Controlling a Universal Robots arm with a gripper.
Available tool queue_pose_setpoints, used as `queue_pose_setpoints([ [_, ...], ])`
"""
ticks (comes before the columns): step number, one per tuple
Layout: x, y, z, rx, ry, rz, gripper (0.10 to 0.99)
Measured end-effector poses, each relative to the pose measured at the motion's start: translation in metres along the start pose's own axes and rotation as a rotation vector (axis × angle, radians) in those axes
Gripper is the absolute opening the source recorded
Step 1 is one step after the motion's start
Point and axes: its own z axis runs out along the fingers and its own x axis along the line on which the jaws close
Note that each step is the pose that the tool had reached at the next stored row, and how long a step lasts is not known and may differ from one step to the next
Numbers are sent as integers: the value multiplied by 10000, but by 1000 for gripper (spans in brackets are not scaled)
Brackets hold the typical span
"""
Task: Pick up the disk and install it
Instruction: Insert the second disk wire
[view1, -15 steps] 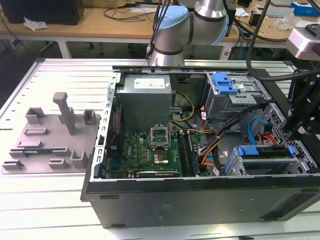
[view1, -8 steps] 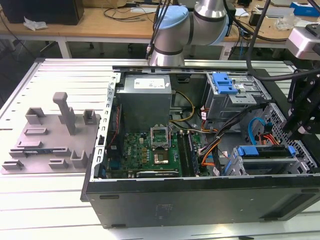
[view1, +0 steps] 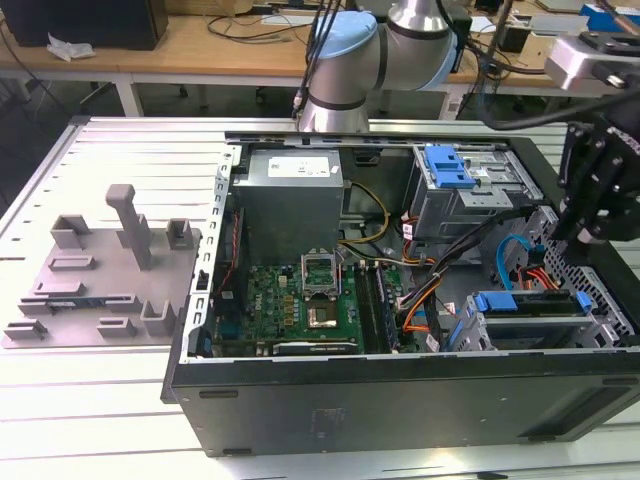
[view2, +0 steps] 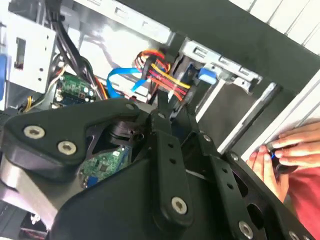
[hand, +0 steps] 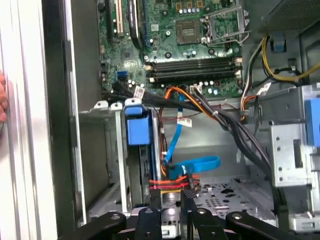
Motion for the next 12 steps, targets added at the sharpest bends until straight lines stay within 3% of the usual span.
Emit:
queue_pose_setpoints([
  [3, 5, 118, 16, 1, 16, 2, 298],
  [7, -7, 145, 40, 3, 29, 2, 298],
  [10, -52, 173, 94, 19, 200, 6, 298],
  [12, -74, 177, 99, 45, 366, 14, 298],
])
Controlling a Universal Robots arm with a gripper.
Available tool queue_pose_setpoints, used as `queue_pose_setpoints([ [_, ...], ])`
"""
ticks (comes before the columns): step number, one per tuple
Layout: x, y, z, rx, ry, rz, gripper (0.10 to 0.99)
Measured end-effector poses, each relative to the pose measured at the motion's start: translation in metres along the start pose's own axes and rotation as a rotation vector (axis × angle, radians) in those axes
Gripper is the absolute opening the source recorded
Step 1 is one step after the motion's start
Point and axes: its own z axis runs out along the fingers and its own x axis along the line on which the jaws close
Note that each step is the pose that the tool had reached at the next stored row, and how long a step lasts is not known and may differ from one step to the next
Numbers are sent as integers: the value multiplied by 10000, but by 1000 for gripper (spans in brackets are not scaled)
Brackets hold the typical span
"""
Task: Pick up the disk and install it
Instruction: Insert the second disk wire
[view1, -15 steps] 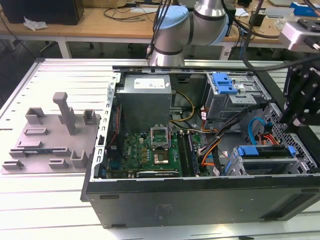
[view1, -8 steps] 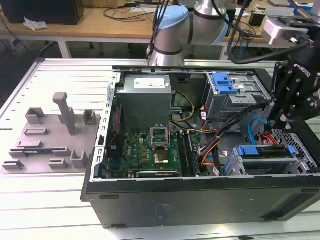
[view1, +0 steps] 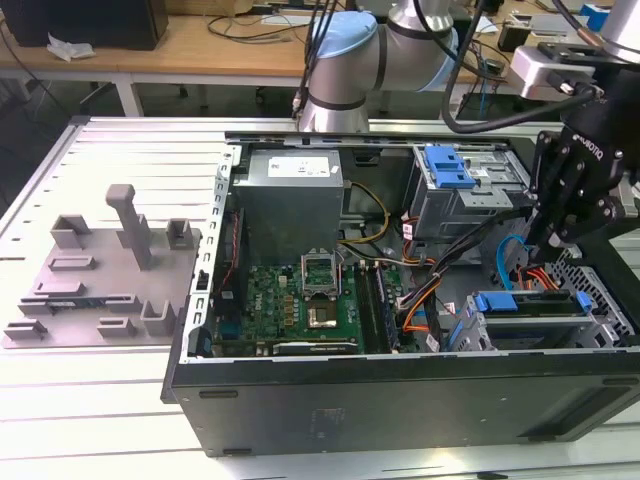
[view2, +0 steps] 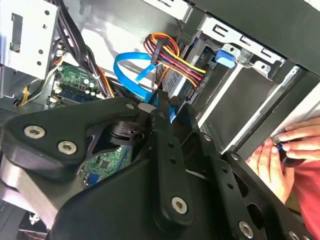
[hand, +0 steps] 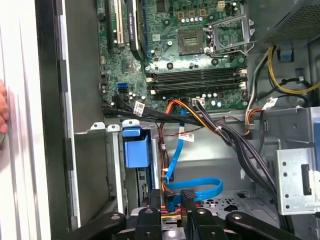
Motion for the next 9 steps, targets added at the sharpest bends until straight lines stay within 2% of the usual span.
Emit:
queue_pose_setpoints([
  [4, -73, 9, -7, 155, 304, 24, 298],
  [6, -119, 16, -10, 209, 393, 32, 298],
  [9, -141, 20, -6, 247, 392, 36, 298],
])
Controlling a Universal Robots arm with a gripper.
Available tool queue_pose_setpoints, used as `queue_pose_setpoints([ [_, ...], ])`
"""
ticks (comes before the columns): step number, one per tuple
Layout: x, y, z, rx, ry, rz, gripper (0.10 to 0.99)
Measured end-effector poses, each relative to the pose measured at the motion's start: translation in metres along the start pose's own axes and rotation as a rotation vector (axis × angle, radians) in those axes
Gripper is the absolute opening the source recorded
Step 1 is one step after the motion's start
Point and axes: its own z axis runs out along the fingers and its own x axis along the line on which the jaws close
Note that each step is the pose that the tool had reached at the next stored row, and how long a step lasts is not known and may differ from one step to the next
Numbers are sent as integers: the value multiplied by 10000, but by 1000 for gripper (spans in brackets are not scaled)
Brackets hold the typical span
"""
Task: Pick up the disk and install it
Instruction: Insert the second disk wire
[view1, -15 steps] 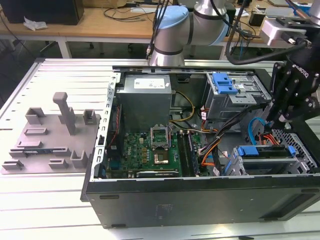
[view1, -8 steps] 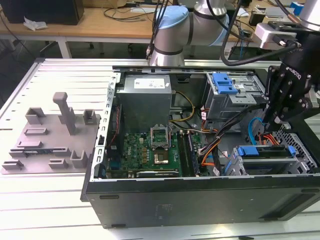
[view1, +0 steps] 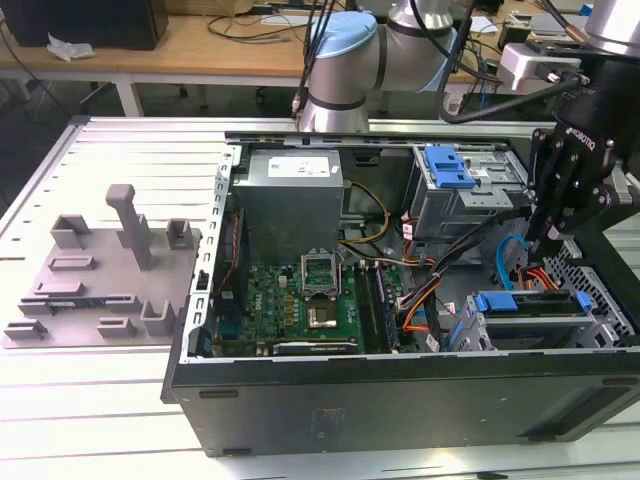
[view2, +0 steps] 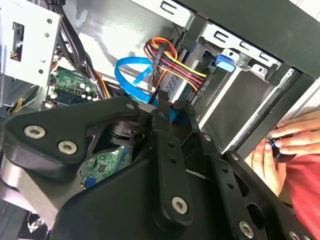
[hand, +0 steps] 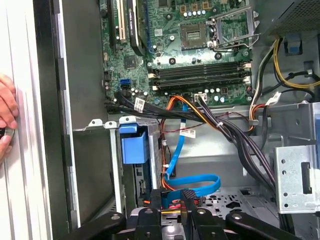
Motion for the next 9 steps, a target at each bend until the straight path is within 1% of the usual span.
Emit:
queue_pose_setpoints([
  [6, -2, 3, 9, 9, -3, 3, 298],
  [9, -2, 6, 18, 34, -5, 7, 298],
])
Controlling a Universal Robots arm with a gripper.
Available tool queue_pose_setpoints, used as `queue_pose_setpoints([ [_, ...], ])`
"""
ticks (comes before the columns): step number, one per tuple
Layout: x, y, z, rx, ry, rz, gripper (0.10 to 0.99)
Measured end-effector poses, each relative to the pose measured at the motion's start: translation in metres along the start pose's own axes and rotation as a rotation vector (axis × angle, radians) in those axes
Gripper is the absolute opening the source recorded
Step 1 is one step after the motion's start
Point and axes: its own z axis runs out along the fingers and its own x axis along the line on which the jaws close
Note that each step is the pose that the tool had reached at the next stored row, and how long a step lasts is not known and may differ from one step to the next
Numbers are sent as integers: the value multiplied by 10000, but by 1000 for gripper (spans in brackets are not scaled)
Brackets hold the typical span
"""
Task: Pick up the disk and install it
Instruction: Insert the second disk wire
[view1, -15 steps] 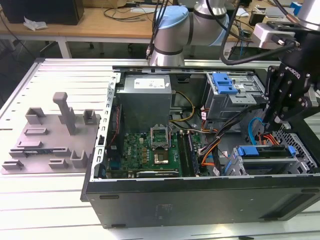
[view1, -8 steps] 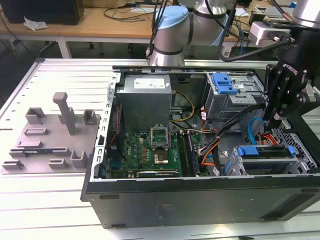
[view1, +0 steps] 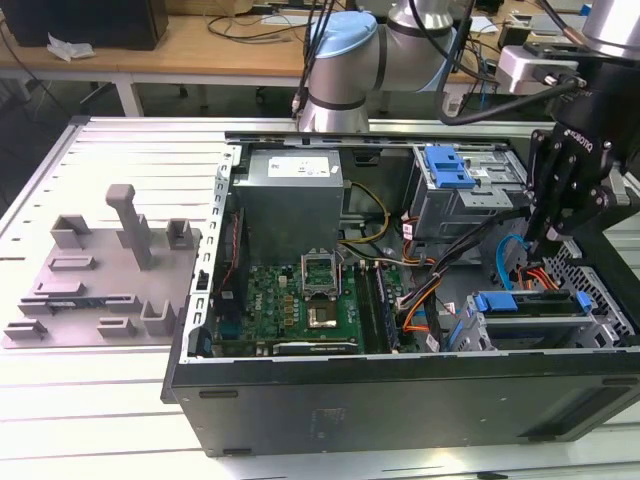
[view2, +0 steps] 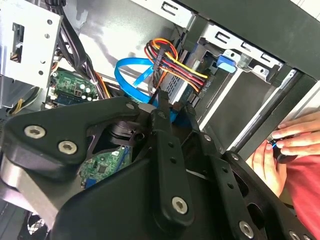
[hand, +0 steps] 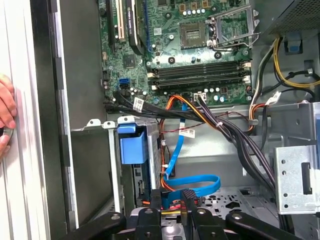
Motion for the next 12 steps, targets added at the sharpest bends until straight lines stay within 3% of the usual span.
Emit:
queue_pose_setpoints([
  [6, 27, 1, 19, 17, -9, 40, 298],
  [8, 42, 8, 29, 14, -65, 60, 298],
  [9, 46, 9, 32, 13, -83, 61, 282],
  [11, 58, 12, 38, 9, -123, 67, 161],
  [12, 66, 12, 41, 6, -148, 70, 161],
])
